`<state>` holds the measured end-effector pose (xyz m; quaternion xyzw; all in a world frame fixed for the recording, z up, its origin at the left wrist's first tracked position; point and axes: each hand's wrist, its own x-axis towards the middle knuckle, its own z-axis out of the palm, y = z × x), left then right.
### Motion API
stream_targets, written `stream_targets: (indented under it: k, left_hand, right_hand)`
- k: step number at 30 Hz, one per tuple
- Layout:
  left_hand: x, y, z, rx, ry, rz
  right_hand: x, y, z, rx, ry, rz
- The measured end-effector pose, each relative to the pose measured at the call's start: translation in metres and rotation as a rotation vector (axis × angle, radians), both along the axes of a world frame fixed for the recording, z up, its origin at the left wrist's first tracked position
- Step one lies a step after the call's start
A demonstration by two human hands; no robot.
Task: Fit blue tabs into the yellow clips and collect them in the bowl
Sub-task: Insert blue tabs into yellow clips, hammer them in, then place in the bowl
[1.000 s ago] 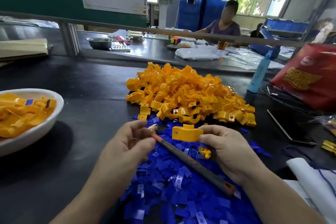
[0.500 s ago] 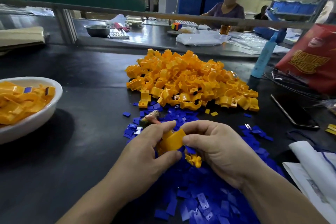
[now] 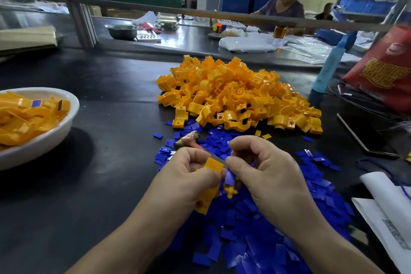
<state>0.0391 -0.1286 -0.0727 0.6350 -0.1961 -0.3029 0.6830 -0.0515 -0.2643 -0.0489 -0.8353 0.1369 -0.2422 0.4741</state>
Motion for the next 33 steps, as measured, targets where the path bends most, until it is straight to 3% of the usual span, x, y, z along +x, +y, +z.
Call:
stream_targets:
  k: [5, 14, 19, 24, 27, 30, 33]
  left_hand:
    - [-0.007, 0.003, 0.001, 0.058, -0.089, -0.007]
    - [-0.007, 0.003, 0.0, 0.185, -0.317, 0.134]
    - [-0.004, 0.003, 0.001, 0.193, -0.22, 0.148]
    - [-0.003, 0.001, 0.003, 0.208, -0.156, 0.208]
    - [-0.003, 0.0, 0.002, 0.22, -0.129, 0.197]
    - [-0.004, -0.001, 0.003, 0.243, -0.128, 0.188]
    - [-0.004, -0.002, 0.004, 0.259, -0.126, 0.176]
  right_hand:
    - [0.0, 0.004, -0.004, -0.062, 0.029, -0.008]
    - [-0.001, 0.0, -0.001, 0.167, 0.1, 0.103]
    - [-0.001, -0.011, 0.001, 0.175, 0.09, 0.047]
    - [-0.002, -0.047, -0.002, 0.482, 0.066, -0.068]
    - [0.001, -0.078, -0.006, 0.857, -0.125, -0.214]
    - [-0.005, -0.106, 0.0, 1.319, -0.531, -0.332]
    - [-0.023, -0.131, 0.006, 1.509, -0.889, -0.394]
